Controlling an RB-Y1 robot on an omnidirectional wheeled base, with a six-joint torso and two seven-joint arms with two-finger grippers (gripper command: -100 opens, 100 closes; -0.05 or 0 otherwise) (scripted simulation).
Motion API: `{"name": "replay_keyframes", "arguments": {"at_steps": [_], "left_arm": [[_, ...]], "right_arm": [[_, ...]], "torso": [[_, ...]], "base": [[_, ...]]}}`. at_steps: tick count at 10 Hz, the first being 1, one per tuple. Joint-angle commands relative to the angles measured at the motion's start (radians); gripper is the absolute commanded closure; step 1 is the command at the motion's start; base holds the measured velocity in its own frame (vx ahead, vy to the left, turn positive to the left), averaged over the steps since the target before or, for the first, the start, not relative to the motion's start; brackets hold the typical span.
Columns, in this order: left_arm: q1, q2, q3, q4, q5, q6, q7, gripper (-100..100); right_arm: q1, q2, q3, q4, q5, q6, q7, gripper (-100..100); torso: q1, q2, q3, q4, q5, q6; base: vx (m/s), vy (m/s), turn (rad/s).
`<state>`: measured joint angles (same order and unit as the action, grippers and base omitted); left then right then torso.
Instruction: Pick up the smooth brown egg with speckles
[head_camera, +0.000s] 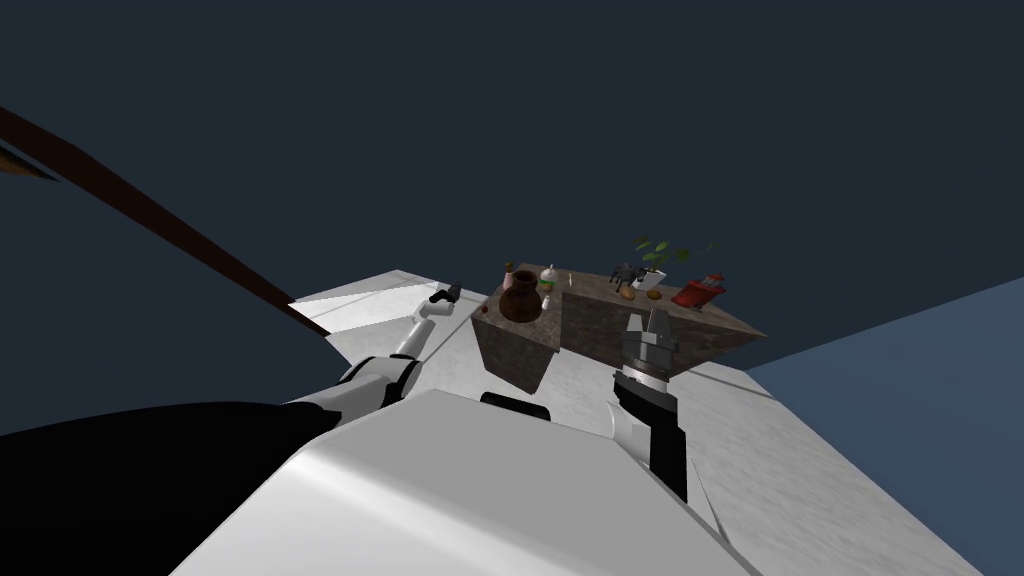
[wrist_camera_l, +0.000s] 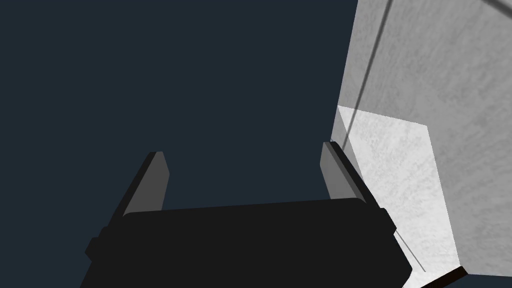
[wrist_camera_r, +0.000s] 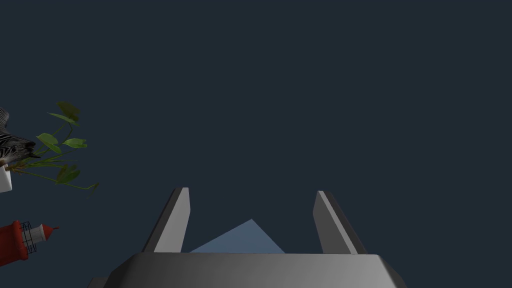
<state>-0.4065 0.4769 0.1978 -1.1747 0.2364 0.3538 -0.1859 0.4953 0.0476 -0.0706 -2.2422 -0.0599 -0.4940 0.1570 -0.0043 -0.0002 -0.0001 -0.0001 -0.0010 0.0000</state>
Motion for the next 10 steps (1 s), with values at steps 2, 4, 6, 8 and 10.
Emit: {"name": "replay_keyframes", "arguments": {"at_steps": [2, 4, 6, 8, 10], "left_arm": [[-0.045, 0.01, 0.003, 0.058, -0.008, 0.074, -0.006, -100], [-0.08, 0.017, 0.005, 0.1, -0.016, 0.128, -0.012, -100], [-0.113, 0.024, 0.006, 0.141, -0.024, 0.18, -0.017, -100], [-0.145, 0.029, 0.007, 0.18, -0.033, 0.232, -0.023, -100], [-0.175, 0.033, 0.008, 0.217, -0.043, 0.281, -0.028, -100]], "right_arm": [[0.0, 0.0, 0.0, 0.0, 0.0, 0.0, 0.0, 0], [0.0, 0.0, 0.0, 0.0, 0.0, 0.0, 0.0, 0], [0.0, 0.0, 0.0, 0.0, 0.0, 0.0, 0.0, 0], [0.0, 0.0, 0.0, 0.0, 0.0, 0.0, 0.0, 0], [0.0, 0.0, 0.0, 0.0, 0.0, 0.0, 0.0, 0]], "torso": [[-0.001, 0.001, 0.0, 0.0, 0.0, 0.0], [-0.001, 0.0, 0.0, 0.0, 0.0, 0.0], [-0.001, 0.0, 0.0, 0.0, 0.0, 0.0], [-0.001, 0.0, 0.0, 0.0, 0.0, 0.0], [-0.001, 0.0, 0.0, 0.0, 0.0, 0.0]], "base": [[-0.014, -0.069, 0.011], [-0.009, -0.077, 0.006], [-0.002, -0.07, 0.003], [0.0, -0.069, -0.001], [-0.001, -0.07, -0.004]]}}
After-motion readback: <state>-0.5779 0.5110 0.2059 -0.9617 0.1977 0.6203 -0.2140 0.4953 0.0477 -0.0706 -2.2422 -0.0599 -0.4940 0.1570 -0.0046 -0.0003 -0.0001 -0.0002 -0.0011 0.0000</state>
